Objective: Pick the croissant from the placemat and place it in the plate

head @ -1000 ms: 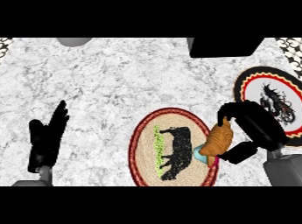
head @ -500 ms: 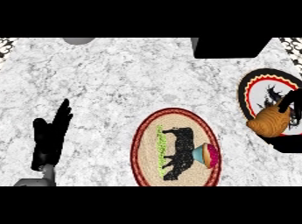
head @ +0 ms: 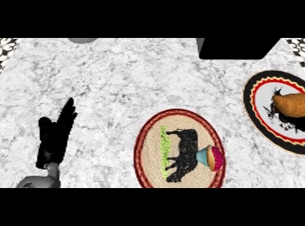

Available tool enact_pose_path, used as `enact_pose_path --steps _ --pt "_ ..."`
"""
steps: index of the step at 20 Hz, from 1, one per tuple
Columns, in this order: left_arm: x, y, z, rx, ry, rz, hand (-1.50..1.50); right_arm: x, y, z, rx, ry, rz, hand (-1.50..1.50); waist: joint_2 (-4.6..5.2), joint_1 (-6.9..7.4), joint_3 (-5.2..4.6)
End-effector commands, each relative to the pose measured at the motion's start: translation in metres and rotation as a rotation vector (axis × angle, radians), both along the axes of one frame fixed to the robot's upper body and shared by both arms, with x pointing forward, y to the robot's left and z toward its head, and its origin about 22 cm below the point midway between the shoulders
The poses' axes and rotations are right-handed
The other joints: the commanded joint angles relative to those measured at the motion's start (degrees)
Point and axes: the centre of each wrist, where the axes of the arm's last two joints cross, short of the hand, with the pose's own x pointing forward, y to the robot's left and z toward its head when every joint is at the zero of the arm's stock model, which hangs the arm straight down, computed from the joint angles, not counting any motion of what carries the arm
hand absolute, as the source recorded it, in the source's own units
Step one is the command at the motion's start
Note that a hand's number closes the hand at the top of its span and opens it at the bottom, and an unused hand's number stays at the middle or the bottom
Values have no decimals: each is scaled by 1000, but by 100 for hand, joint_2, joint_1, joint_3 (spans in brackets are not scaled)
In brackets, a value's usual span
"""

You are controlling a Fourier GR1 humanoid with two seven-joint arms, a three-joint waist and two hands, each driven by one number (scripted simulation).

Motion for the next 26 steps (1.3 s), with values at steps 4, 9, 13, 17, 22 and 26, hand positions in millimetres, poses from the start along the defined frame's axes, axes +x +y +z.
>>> enact_pose_path --steps 4,9,13,17,22,26 --pt "-4 -3 10 -2 -3 -7 0 46 -29 -25 -39 64 -51 150 21 97 5" --pt "16 -8 12 -13 15 -25 0 53 -45 -43 -60 235 -47 150 46 125 8" --pt "7 -7 7 -10 -5 -29 0 61 -57 -43 -39 351 -7 150 45 151 8" --pt "10 -10 4 16 -5 -23 0 44 -63 -75 -79 532 27 -150 37 89 7" --pt "15 -1 16 15 -9 -31 0 45 -76 -74 -33 501 171 -150 58 146 15" --pt "-1 8 8 -9 4 -40 0 38 -94 -63 205 334 258 -150 48 116 20"
